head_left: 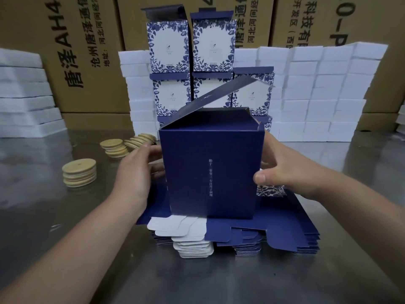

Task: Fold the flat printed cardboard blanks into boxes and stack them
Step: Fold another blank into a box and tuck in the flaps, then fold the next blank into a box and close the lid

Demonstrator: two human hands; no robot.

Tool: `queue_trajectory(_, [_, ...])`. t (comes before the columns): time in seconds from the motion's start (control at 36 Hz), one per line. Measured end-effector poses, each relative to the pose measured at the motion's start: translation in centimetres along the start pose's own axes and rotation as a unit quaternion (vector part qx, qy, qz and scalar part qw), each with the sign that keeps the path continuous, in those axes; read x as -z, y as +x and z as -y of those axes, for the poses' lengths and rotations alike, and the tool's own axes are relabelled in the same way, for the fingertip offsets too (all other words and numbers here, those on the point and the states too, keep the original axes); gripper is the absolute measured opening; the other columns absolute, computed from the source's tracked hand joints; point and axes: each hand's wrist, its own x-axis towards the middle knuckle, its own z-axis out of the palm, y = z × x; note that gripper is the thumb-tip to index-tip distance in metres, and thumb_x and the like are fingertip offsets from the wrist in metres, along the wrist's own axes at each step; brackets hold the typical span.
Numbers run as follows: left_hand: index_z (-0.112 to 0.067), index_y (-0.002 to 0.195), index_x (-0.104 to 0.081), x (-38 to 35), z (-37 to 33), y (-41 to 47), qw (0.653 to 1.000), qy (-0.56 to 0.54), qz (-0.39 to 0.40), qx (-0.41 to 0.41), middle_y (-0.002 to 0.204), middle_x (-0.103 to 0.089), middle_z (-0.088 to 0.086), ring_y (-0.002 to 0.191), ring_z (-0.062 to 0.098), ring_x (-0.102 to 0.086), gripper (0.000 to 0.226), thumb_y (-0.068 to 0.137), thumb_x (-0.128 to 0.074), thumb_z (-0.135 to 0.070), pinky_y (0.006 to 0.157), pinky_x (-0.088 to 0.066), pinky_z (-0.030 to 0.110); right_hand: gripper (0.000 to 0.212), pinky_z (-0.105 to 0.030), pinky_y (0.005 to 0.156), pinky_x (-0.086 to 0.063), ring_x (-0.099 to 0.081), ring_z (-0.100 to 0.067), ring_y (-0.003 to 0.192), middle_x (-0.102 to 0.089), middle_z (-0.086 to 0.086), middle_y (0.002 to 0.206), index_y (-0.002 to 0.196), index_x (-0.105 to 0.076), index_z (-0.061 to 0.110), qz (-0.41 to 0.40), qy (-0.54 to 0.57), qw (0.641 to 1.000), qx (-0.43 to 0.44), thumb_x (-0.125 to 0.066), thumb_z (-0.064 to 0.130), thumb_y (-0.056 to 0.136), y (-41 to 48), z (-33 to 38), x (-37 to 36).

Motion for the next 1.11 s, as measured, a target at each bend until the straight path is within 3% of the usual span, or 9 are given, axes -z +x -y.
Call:
queue_trajectory(0.14, [-0.019,0.075,-0.056,2.2,2.0,2.6,0.993,-0.022,-0.099,0.062,0.076,-0.064,-0.003,0.057,0.009,-0.062,0.033,0.099,-0.037,-0.031,0.067,-0.047,0.027,0.157,-0.044,0.110,-0.034,-0.035,-0.008,0.136,-0.030,0.010,0.152,0.152,-0.006,0.028,-0.004,0.013,1.000,0.006,-0.075,0.080,0.021,0.0,-0.1,0.2])
queue_trajectory(0.33, [-0.006,0.073,-0.051,2.8,3.5,3.5,0.986,-0.068,-0.080,0.131,0.067,-0.058,0.007,0.043,0.006,-0.060,0.041,0.102,-0.030,-0.026,0.040,-0.045,0.011,0.153,-0.052,0.109,-0.033,-0.039,-0.016,0.135,-0.032,0.005,0.152,0.151,-0.008,0.030,-0.028,0.069,0.997,0.007,-0.079,0.076,0.024,0.0,-0.2,0.9])
queue_trajectory(0.47, [-0.009,0.075,-0.056,2.7,4.3,3.6,0.990,-0.019,-0.050,0.127,0.050,-0.061,0.000,0.042,0.004,-0.057,0.042,0.102,-0.032,-0.029,0.055,-0.042,0.020,0.134,-0.056,0.104,-0.038,-0.051,-0.016,0.126,-0.048,0.012,0.141,0.146,-0.023,0.039,-0.050,0.112,0.992,0.000,-0.078,0.075,0.029,-0.1,-0.6,2.0])
queue_trajectory(0.58, [-0.009,0.074,-0.056,2.6,4.3,3.5,0.990,0.005,-0.070,0.122,0.071,-0.053,0.008,0.060,0.016,-0.051,0.042,0.102,-0.031,-0.030,0.060,-0.038,0.025,0.118,-0.053,0.099,-0.045,-0.052,-0.021,0.125,-0.053,0.006,0.137,0.141,-0.035,0.036,-0.077,0.159,0.984,0.004,-0.079,0.071,0.038,-0.1,-0.7,2.9])
queue_trajectory(0.69, [-0.008,0.074,-0.057,2.4,4.5,3.7,0.985,0.119,-0.085,0.089,0.072,-0.055,0.008,0.060,0.016,-0.051,0.045,0.103,-0.028,-0.027,0.054,-0.041,0.019,0.110,-0.052,0.097,-0.046,-0.052,-0.024,0.124,-0.053,0.003,0.138,0.140,-0.041,0.031,-0.136,0.197,0.971,0.002,-0.080,0.068,0.043,-0.2,-0.2,4.6])
queue_trajectory(0.78, [-0.009,0.076,-0.060,2.4,4.8,3.8,0.976,0.195,-0.083,0.054,0.076,-0.060,0.008,0.068,0.020,-0.052,0.047,0.103,-0.027,-0.028,0.062,-0.038,0.030,0.082,-0.052,0.097,-0.045,-0.055,-0.021,0.120,-0.057,0.004,0.131,0.136,-0.045,0.028,-0.213,0.222,0.951,0.008,-0.070,0.057,0.065,0.6,1.1,6.7])
queue_trajectory(0.89, [-0.009,0.075,-0.061,2.6,5.0,3.8,0.972,0.209,-0.088,0.056,0.075,-0.062,0.006,0.067,0.019,-0.053,0.048,0.103,-0.027,-0.030,0.059,-0.037,0.029,0.055,-0.046,0.091,-0.047,-0.057,-0.016,0.113,-0.056,0.004,0.128,0.137,-0.041,0.030,-0.349,0.211,0.913,0.023,-0.051,0.048,0.086,3.0,3.9,11.0])
queue_trajectory(0.94, [-0.008,0.077,-0.062,2.6,5.1,3.8,0.975,0.190,-0.093,0.067,0.075,-0.062,0.008,0.067,0.020,-0.053,0.048,0.102,-0.029,-0.031,0.058,-0.037,0.029,0.062,-0.046,0.091,-0.048,-0.056,-0.015,0.114,-0.054,0.007,0.130,0.140,-0.035,0.032,-0.411,0.196,0.890,0.036,-0.056,0.051,0.085,4.8,5.5,13.2])
queue_trajectory(1.11, [-0.007,0.079,-0.063,2.6,5.4,4.1,0.971,0.215,-0.084,0.058,0.076,-0.063,0.007,0.066,0.019,-0.055,0.048,0.103,-0.027,-0.028,0.055,-0.036,0.029,0.121,-0.053,0.108,-0.031,-0.031,-0.030,0.137,-0.027,-0.005,0.153,0.151,-0.006,0.026,-0.574,0.110,0.811,0.043,-0.064,0.070,0.055,11.6,7.5,16.9])
